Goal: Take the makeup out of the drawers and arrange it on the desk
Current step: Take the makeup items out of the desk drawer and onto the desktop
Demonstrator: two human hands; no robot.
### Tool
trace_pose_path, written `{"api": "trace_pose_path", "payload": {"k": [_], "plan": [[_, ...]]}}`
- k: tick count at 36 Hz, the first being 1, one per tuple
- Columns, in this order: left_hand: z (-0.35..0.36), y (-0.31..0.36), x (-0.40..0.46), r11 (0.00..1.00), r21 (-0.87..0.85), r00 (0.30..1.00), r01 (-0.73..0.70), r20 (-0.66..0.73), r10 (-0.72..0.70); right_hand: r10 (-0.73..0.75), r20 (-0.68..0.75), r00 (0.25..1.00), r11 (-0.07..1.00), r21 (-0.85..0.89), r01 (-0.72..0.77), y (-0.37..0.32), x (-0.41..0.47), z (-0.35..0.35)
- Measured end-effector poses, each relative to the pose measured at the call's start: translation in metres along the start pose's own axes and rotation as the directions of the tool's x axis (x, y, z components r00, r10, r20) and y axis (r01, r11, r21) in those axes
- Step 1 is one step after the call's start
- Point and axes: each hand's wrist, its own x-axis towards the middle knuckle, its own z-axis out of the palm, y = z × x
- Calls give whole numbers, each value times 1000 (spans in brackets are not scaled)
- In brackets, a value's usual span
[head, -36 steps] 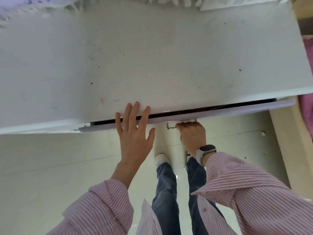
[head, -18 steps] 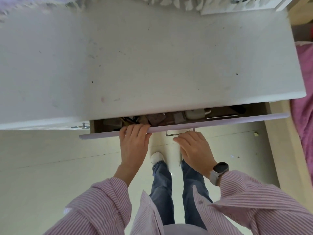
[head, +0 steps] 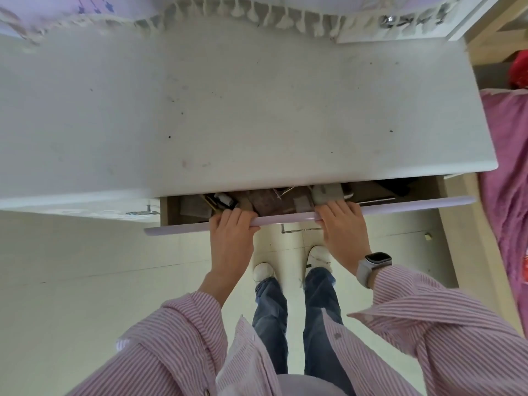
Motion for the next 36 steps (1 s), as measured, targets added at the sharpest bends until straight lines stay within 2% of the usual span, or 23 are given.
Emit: {"api": "trace_pose_path", "payload": {"k": [6,12,23,30,36], "plan": [[4,-4,-38,999,-23,999,-46,0,46,-71,31,997,997,36,70,-3,-36,-6],[5,-7,-63,997,-34,997,-66,25,67,-83,85,993,995,54,78,-8,-62,-3],[5,-6,-64,997,26,992,-77,102,74,-75,116,990,996,52,69,-7,-64,3],[1,-1,-66,998,-37,997,-49,56,51,-79,148,986,995,68,69,-6,-64,-3],[7,6,-79,997,-43,994,-58,85,62,-83,191,978,996,58,73,-2,-71,-9]]}}
